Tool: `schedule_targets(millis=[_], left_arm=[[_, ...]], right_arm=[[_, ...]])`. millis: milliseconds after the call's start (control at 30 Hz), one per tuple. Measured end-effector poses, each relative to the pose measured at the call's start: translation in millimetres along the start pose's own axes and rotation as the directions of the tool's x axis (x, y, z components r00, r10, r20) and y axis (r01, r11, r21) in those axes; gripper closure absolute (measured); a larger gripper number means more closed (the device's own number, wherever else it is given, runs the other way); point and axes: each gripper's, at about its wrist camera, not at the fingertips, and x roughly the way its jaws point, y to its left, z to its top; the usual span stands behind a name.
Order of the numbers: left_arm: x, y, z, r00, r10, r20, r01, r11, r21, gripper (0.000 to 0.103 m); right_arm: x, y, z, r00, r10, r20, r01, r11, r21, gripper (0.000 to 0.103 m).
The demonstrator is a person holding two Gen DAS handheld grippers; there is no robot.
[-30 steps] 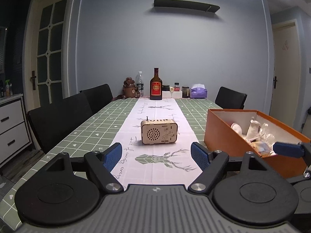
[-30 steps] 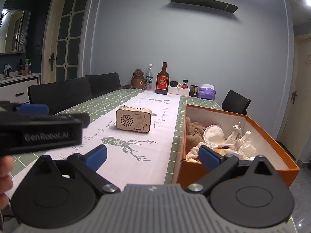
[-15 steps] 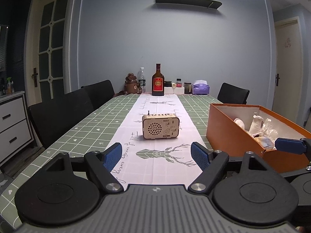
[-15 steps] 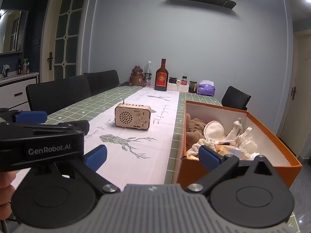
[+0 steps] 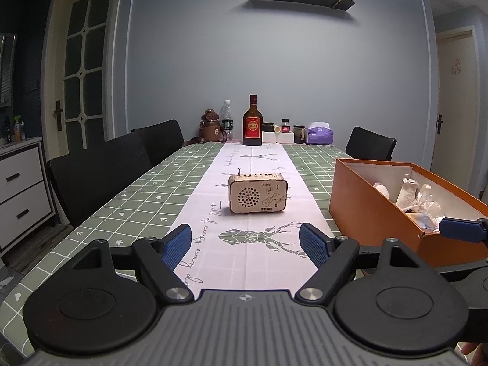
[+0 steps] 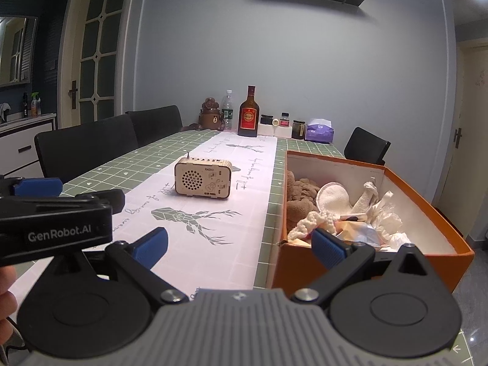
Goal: Organize soft objects
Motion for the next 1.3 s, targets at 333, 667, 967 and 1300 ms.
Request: schedule_targets(millis=[333,667,967,1300], left_arm=[[2.8,-2.7,-1.5,1.0,0.005,-0.014,-0.005,1.0,0.003,0.009],[4.3,-2.0,-2.8,1.0,-0.002,-0.017,0.002,1.0,0.002,0.009],[1.3,-0.9,-3.1,1.0,0.007,-0.007,-0.007,1.0,0.0,0.009],[2.4,0.5,-3.3,1.0,0.008,-0.017,-0.008,1.0,-0.006,0.009]], right_arm=[[-0.8,3.5,-1.4,1.0,-0.016,-0.006,0.016,1.0,-0.013,0.005],[-1.6,3.9,-1.9,1.0,-0.02,-0.006,0.02,1.0,-0.014,0.005],[-2.6,3.9,-1.0,1.0,-0.013,-0.005,0.013,1.0,-0.01,0.005],[-1.3,3.2,-2.0,1.0,-0.009,-0.008,0.009,1.0,-0.01,0.005]])
